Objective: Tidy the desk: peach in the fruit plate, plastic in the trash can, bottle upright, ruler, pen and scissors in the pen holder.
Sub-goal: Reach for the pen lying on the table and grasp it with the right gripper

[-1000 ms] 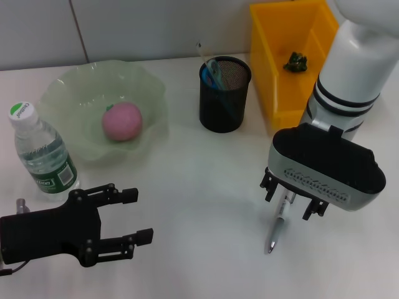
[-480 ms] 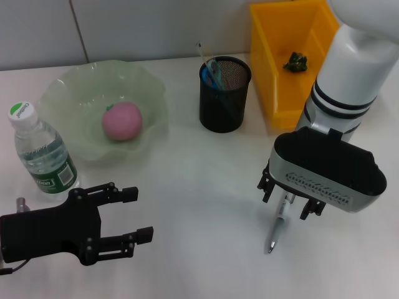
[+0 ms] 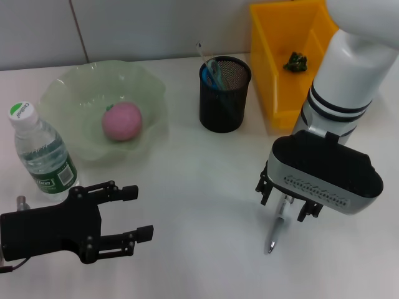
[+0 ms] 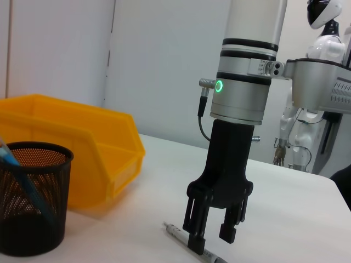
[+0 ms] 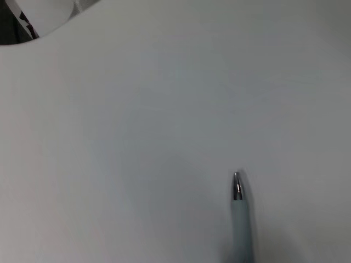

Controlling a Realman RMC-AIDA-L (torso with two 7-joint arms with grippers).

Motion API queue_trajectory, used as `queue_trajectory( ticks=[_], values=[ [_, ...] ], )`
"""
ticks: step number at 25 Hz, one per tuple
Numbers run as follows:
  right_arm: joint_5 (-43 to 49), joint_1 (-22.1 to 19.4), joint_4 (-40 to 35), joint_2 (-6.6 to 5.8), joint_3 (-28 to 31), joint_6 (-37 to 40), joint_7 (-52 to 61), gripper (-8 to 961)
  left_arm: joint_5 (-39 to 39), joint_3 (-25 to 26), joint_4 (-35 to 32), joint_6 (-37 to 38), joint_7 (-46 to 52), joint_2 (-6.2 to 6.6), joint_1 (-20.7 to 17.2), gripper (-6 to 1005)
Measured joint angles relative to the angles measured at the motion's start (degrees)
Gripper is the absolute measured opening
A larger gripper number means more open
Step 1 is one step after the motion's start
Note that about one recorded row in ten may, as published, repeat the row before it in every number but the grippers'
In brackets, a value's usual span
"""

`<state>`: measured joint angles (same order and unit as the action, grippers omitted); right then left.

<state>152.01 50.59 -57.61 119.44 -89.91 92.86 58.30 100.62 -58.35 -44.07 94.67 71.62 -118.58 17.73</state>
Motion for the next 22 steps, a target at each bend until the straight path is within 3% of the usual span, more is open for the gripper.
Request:
queue_trajectory(
  ticks=[10,22],
  values=[
    [-0.2,0.0,1.0,0.00,-0.1,-0.9,-0.7,589,0.0,0.1,0.0,0.0,0.2,0.02,-0.3,783],
    [-0.3,0.6,2.5,0.00,-0.1,-1.4,-1.4,589,0.0,0.1,0.0,-0.3,0.0,-0.07,-0.1,783]
  ],
)
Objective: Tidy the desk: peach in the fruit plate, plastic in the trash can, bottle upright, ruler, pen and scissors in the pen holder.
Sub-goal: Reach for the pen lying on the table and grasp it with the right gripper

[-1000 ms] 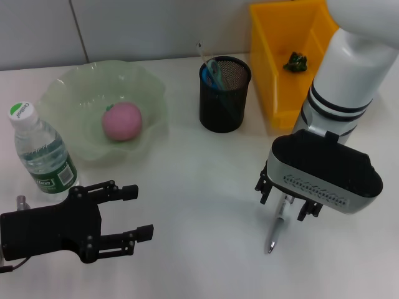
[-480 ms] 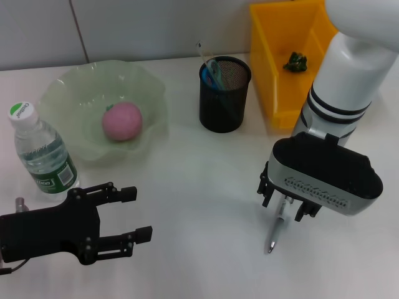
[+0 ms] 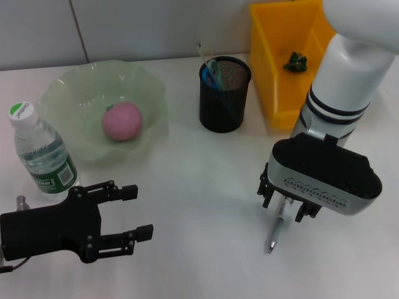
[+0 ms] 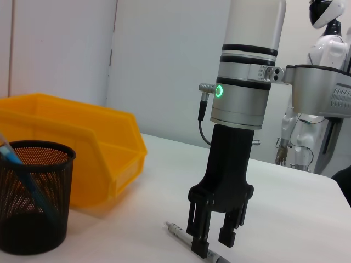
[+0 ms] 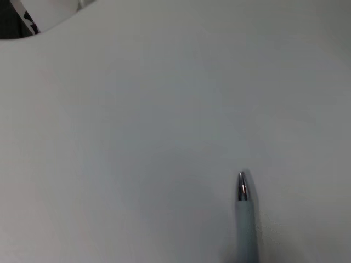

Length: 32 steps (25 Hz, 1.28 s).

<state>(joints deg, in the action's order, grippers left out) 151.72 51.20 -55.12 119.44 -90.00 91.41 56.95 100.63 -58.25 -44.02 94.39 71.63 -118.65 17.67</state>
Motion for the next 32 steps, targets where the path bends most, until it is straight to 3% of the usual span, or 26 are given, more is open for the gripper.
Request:
queue_trajectory(
  ticks=[32],
  values=[
    [-0.1,0.8,2.4,0.09,-0.5,-0.3,-0.7,521,0.0,0.0,0.1,-0.5,0.2,0.00,0.2,784]
  ],
)
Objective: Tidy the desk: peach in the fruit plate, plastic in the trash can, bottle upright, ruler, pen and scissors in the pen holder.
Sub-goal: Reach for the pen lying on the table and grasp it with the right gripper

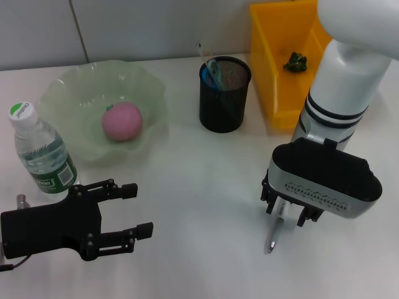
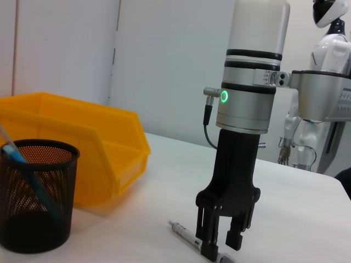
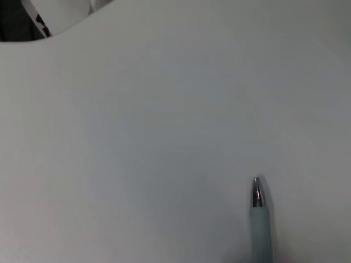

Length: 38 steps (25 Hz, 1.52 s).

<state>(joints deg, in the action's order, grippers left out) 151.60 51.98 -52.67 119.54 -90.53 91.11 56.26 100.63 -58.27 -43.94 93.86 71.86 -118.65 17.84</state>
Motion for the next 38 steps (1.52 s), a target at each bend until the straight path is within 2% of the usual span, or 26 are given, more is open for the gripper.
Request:
queue_trajectory(
  ticks=[16,20,38],
  values=[
    [0.0,0.1,0.1,-0.01,-0.2,0.1,-0.1,465,-0.2,0.0,0.0,0.0,0.0,0.00,0.1,784],
    [0.1,0.2,0.3,0.00,-0.2,-0.1,-0.1,391,-0.6,-0.1,0.0,0.0,-0.1,0.00,0.1,784],
    [-0.1,1.0,2.2,0.00,-0.5,-1.0,-0.7,391,-0.6,-0.1,0.0,0.2,0.0,-0.01,0.0,784]
  ],
)
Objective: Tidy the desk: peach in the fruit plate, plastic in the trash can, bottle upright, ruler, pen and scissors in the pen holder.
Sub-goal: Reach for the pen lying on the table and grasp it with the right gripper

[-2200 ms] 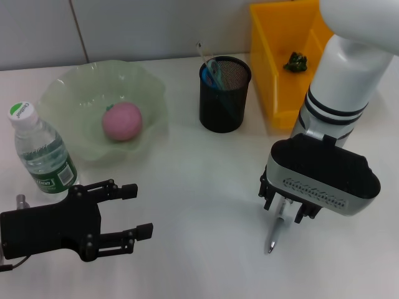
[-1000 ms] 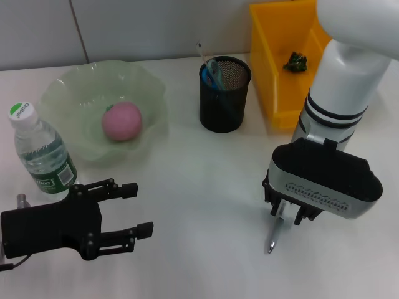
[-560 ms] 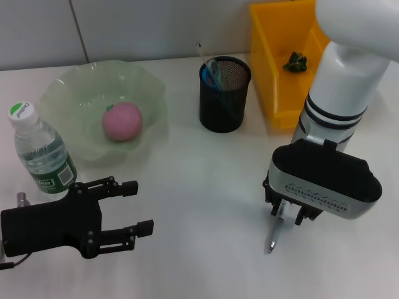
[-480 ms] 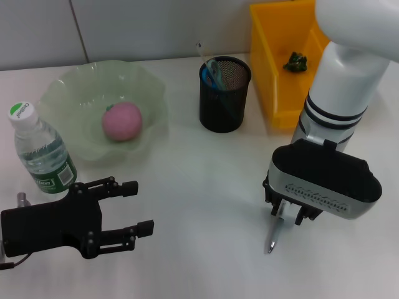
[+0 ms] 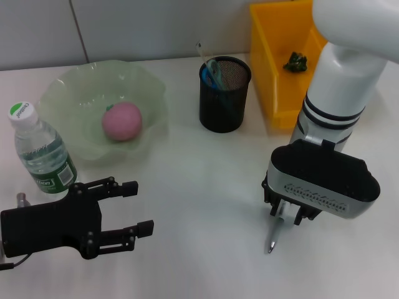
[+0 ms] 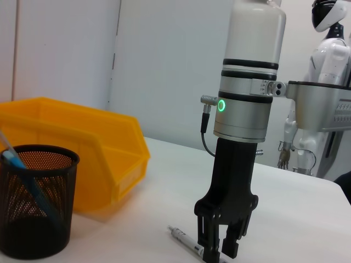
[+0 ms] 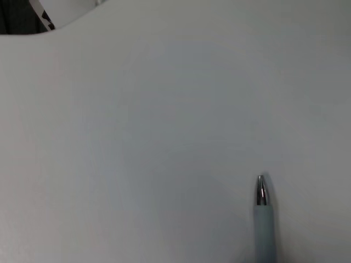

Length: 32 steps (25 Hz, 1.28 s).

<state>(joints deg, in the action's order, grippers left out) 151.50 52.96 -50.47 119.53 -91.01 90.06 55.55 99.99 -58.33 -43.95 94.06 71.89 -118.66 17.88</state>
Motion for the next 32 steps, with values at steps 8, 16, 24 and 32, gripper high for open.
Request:
queue_trajectory(
  ticks=[8,16,24,32],
  values=[
    [-0.1,0.1,0.4,0.00,0.0,-0.1,-0.1,391,0.0,-0.3,0.0,0.0,0.0,0.00,-0.2,784],
    [-0.1,0.9,1.4,0.00,0.1,-0.3,-0.2,392,-0.1,-0.3,0.0,0.0,0.1,0.00,0.1,784],
    [-0.2,1.1,2.0,0.00,0.1,-0.6,-0.2,391,-0.1,-0.1,0.0,0.0,0.0,0.01,0.1,784],
    [-0.2,1.3,2.6,0.00,0.2,-0.9,-0.5,392,-0.1,-0.1,0.0,-0.1,0.0,0.01,0.1,784]
  ],
)
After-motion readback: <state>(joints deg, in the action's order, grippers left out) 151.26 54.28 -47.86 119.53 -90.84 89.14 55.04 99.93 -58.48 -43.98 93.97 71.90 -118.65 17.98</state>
